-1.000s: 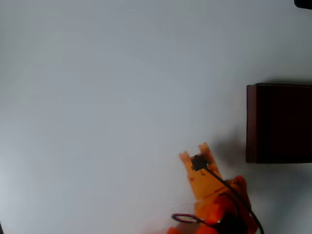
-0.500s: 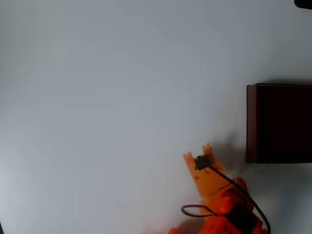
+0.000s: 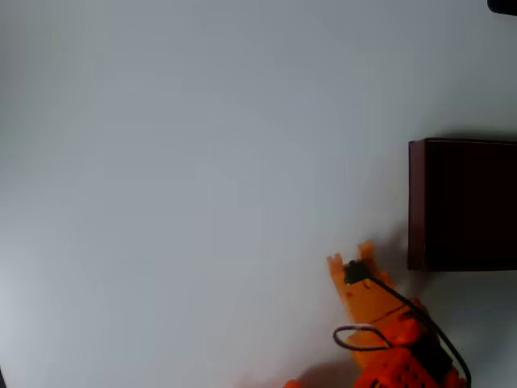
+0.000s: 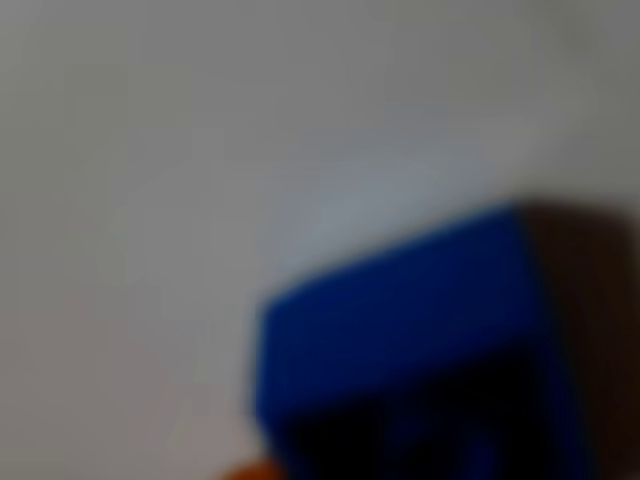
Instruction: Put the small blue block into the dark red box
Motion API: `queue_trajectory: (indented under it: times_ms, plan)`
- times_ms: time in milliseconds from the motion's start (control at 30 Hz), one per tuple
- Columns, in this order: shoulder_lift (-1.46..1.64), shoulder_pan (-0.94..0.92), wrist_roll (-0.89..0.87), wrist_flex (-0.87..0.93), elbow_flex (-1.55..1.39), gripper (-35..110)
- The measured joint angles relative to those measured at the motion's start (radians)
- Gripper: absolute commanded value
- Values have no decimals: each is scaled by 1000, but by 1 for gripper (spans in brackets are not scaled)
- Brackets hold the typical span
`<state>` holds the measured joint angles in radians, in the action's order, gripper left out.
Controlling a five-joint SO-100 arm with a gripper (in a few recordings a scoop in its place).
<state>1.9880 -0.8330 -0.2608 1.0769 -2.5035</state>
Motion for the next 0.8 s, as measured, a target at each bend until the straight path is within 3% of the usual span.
queue_trajectory:
  times_ms: [67,300,467,633,800]
  plan:
    - [-57,-18,-9,5,43,0]
    - [-101,-48,3,28,89,0]
    - [35,-51,-5,49,61,0]
    - [245,28,-35,184,140,0]
    - [259,161,-66,175,288,0]
